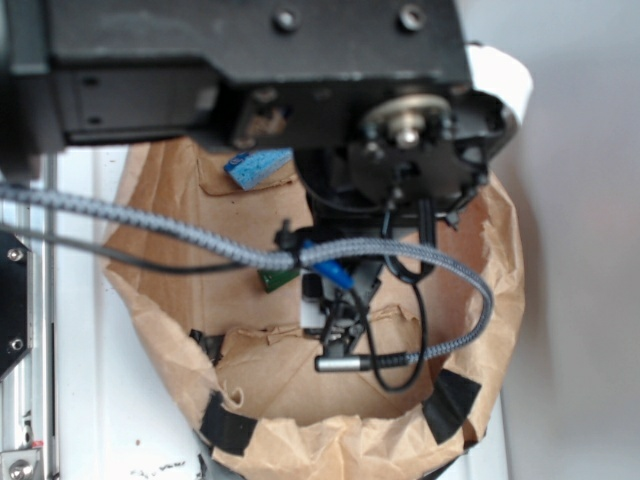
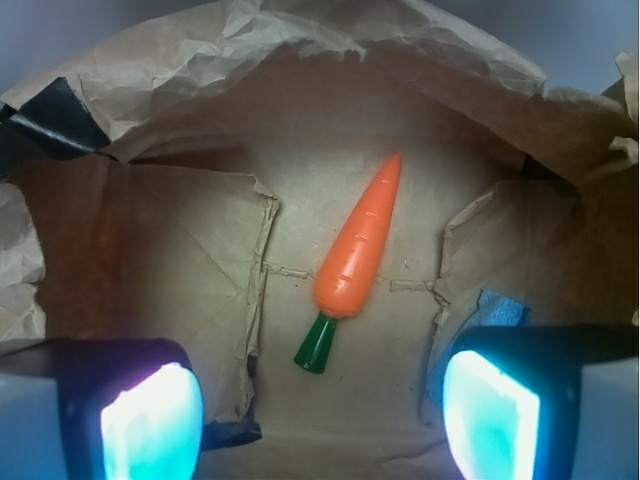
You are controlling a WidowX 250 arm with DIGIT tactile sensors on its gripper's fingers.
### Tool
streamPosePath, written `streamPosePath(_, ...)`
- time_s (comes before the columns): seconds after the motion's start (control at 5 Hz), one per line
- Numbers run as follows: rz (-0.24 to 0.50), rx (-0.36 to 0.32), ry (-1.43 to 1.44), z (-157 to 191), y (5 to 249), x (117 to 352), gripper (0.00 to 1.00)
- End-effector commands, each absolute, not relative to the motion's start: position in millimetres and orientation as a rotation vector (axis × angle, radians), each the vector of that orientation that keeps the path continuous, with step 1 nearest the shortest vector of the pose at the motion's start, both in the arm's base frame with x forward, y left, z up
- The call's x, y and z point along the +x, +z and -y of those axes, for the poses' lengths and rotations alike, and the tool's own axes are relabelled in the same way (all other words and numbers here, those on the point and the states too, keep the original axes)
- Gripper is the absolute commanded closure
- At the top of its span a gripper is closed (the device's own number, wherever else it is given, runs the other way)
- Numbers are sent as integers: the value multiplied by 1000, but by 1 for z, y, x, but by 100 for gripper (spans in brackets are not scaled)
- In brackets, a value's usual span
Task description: Grab the blue sponge.
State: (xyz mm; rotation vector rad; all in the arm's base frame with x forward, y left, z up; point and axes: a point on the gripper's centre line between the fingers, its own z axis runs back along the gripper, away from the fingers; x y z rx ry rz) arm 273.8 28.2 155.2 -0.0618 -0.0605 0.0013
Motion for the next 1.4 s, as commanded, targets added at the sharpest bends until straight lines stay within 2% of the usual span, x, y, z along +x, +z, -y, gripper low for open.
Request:
streamPosePath(0.0, 58, 27, -56, -59, 125, 263, 0)
streamPosePath(0.2, 25, 104, -97, -72, 91, 258, 0)
streamPosePath(0.4, -33, 163, -86, -81, 71, 261, 0)
streamPosePath(0.6, -106, 223, -114, -92, 45, 309, 0)
streamPosePath(0.8, -118, 257, -133, -95, 36, 315, 0)
streamPosePath(1.0, -107, 241, -117, -95, 37, 326, 100)
streamPosePath(1.2, -90, 169, -131, -87, 59, 329, 100)
